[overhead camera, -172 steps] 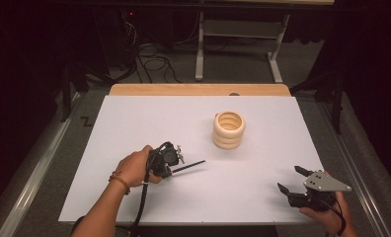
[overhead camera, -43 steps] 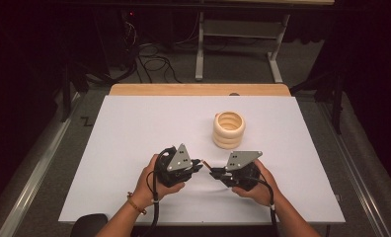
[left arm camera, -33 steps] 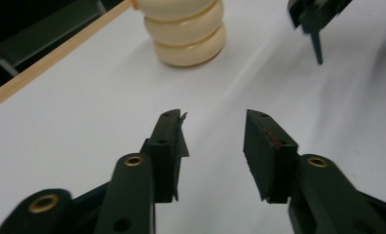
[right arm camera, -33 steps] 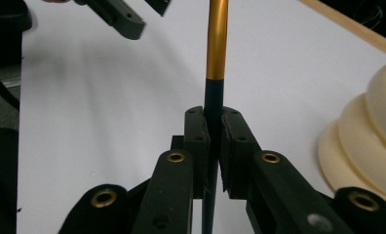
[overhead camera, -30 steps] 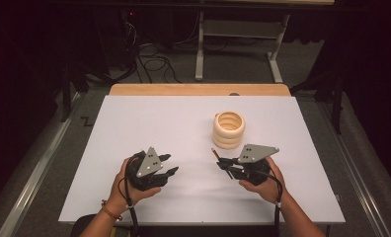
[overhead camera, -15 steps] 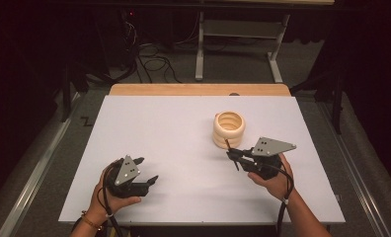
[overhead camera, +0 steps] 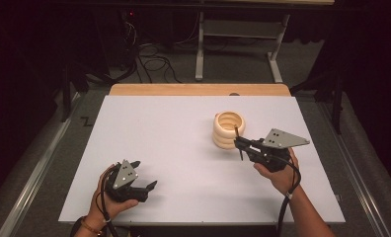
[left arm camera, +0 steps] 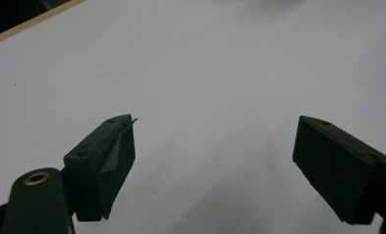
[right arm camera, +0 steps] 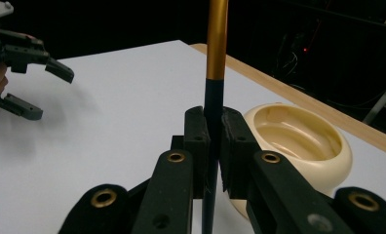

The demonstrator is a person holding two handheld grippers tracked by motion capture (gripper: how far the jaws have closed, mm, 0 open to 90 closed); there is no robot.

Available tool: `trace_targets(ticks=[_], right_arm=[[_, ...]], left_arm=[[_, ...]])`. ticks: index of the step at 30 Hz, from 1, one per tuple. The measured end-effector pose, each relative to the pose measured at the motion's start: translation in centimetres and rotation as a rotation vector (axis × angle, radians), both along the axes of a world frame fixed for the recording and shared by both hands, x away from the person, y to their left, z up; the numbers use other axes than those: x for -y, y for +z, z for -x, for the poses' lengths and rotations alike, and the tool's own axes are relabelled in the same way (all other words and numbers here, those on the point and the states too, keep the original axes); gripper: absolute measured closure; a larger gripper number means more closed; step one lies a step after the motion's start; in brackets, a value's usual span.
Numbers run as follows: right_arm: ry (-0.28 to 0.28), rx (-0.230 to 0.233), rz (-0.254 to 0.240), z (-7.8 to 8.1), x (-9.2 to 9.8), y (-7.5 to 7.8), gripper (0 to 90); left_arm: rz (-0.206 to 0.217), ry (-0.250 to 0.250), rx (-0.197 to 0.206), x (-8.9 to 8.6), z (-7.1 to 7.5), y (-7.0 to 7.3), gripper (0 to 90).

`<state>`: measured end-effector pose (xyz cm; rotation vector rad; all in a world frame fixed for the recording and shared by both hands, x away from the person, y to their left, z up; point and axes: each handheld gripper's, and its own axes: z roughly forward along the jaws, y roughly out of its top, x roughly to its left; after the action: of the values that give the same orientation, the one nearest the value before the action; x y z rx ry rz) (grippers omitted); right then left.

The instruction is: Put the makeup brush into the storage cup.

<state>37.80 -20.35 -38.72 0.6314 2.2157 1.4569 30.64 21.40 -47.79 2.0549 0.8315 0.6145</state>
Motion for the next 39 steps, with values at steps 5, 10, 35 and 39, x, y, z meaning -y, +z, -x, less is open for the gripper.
trace_targets(ticks=[5, 10, 35, 39], right_arm=[[-0.021, 0.01, -0.017, -0.4, 0.4, 0.5, 84.4], [-0.046, 0.025, -0.044, -1.0, 0.6, 1.1, 84.4], [-0.125, 0.067, -0.107, -3.8, -0.3, 3.7, 84.4], [-0.139, 0.064, -0.107, -4.2, -0.5, 3.8, 84.4]], left_arm=[[0.011, 0.007, -0.004, -0.1, -0.1, -0.1, 16.6], [0.013, 0.01, 0.003, -0.1, -0.1, -0.2, 16.8], [0.044, 0.016, 0.04, -0.4, 0.1, -0.1, 17.7], [0.045, 0.018, 0.04, -0.4, 0.2, -0.1, 17.7]])
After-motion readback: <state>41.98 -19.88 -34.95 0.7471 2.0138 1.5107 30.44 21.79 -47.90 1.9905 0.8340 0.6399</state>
